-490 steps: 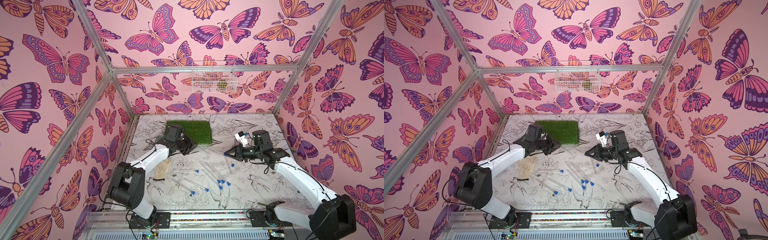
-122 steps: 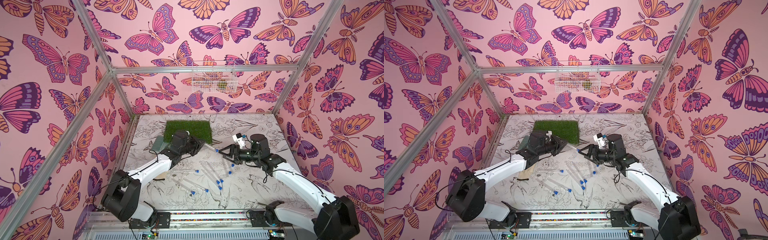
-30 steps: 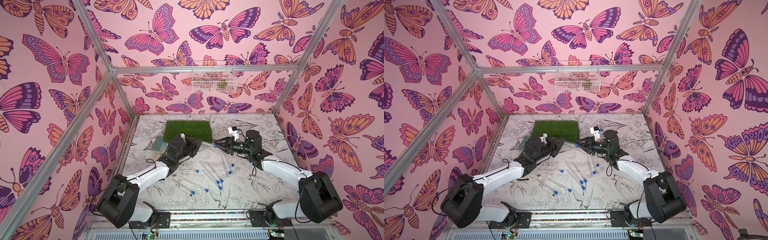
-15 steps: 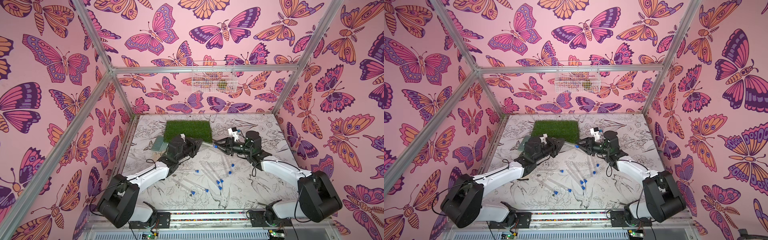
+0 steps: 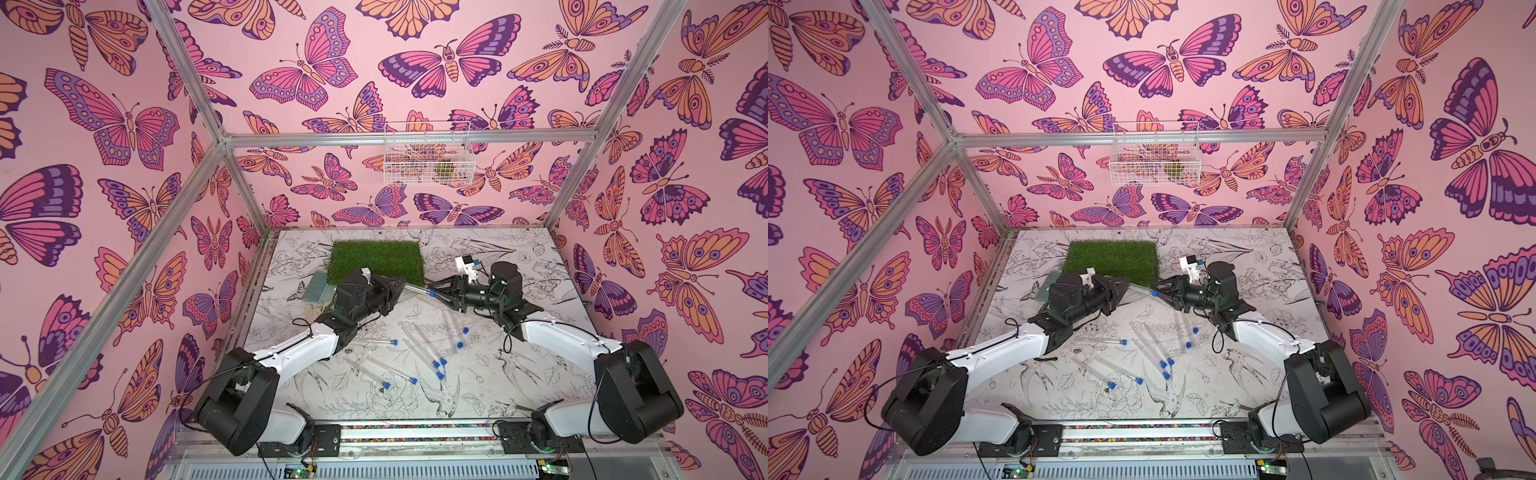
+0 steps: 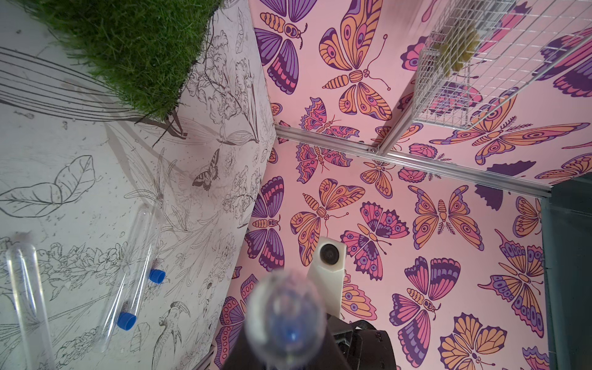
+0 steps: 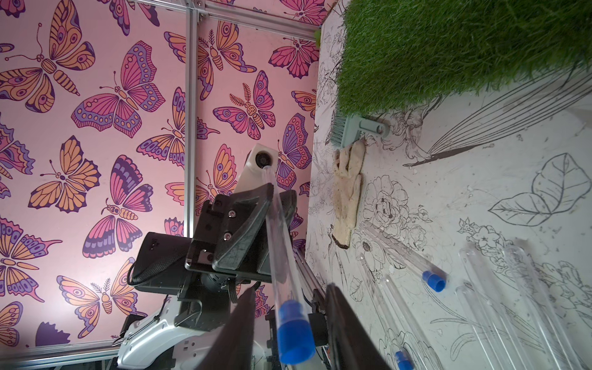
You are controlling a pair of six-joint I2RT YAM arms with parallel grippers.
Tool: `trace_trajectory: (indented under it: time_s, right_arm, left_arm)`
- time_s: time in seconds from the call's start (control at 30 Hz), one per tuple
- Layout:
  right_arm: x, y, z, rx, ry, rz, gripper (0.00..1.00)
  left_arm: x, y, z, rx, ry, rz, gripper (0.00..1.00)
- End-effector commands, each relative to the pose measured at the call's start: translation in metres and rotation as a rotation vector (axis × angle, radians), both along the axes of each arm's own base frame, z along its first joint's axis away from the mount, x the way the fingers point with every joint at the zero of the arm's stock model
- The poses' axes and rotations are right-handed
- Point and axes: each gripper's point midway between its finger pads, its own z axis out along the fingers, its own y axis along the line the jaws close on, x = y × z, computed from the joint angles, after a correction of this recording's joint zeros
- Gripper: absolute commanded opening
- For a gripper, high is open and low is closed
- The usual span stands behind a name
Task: Remove stoppers from test tubes
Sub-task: Open the stopper on the test tube.
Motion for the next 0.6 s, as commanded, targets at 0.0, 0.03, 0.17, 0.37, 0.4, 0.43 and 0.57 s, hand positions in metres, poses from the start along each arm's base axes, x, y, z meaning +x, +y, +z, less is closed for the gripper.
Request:
trace_trajectory:
  time_s: [0.0, 0.03, 0.17, 0.37, 0.4, 0.43, 0.57]
  right_arm:
    - [-0.0007, 0.0027, 0.0013, 0.007, 0.002, 0.019, 0.36]
    - [-0.0002, 0.0027, 0.0002, 0.007, 0.005, 0.018, 0.35]
    - [0.0001, 0.0039, 0.0012, 0.017, 0.005, 0.021, 0.31]
    - [-0.0042, 0.0046, -0.0002, 0.015, 0.016, 0.032, 0.33]
    - [-0.0050, 0.0041, -0.0014, 0.010, 0.019, 0.033, 0.33]
    - [-0.0051, 0.0038, -0.0015, 0.008, 0.018, 0.032, 0.33]
    - [-0.0046, 0.0038, -0.0008, 0.011, 0.016, 0.029, 0.30]
  left_arm:
    - [0.0021, -0.0012, 0.0002, -0.012, -0.008, -0.004, 0.03]
    - [0.0022, -0.0011, 0.0002, -0.012, -0.008, -0.004, 0.03]
    - [0.0027, -0.0015, -0.0005, -0.011, -0.006, -0.005, 0.03]
    - [0.0044, -0.0023, -0.0023, -0.012, -0.002, -0.005, 0.03]
    - [0.0050, -0.0027, -0.0018, -0.014, -0.004, -0.005, 0.03]
    - [0.0055, -0.0029, -0.0017, -0.014, -0.004, -0.006, 0.03]
    - [0.0062, -0.0030, -0.0032, -0.012, -0.002, -0.004, 0.03]
